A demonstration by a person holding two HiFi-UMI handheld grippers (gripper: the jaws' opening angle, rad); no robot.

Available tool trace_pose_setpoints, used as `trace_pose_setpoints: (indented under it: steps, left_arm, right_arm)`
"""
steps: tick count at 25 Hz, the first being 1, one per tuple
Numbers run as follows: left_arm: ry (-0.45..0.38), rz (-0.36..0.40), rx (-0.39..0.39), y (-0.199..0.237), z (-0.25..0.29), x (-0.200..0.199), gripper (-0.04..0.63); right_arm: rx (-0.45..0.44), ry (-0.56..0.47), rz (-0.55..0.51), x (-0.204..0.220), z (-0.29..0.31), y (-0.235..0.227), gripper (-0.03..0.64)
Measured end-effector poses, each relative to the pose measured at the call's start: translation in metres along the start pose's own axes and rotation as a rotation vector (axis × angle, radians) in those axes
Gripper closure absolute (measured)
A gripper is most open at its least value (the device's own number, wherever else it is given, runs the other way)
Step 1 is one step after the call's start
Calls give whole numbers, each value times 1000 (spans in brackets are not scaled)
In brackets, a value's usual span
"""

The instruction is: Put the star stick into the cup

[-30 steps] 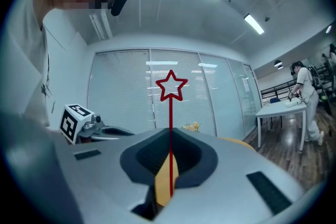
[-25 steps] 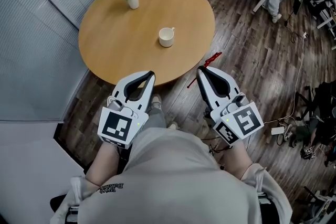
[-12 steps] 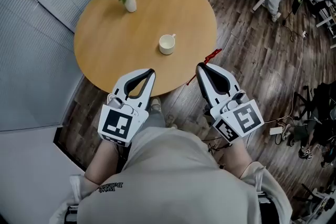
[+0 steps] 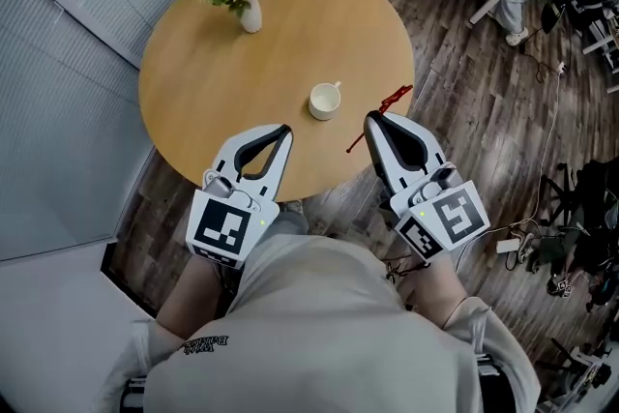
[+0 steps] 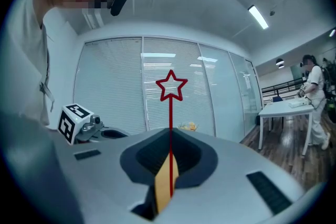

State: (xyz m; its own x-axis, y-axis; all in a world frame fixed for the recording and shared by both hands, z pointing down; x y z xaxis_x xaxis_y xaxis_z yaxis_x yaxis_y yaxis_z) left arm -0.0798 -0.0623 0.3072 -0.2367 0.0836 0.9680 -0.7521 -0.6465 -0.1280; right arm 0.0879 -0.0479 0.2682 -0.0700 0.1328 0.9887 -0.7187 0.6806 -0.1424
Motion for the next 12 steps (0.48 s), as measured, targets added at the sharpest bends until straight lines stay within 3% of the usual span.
trace_pose_setpoints:
  steps: [7,12]
  left_arm:
    - [-6,12,20,46,17,8,575]
    - [-9,11,35,54,21,9,575]
  right_arm:
    - [16,28,-25,-2,53,-6,588]
    - [32,42,-3,4,62,-10,587]
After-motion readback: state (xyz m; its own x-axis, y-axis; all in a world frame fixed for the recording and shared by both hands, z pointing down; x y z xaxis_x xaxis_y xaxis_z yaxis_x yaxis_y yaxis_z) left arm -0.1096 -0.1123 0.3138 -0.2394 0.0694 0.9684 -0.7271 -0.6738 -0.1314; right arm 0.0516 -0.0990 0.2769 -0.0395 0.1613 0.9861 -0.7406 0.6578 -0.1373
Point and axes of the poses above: the fingertips, and each gripper's own axes: z forward along the fingers, y to its left, x out of its underside, the point moved 5 cm from there along -z, backward along the fingers, and after that the axes turned 10 degrees about -x, right-handed, at the moved point
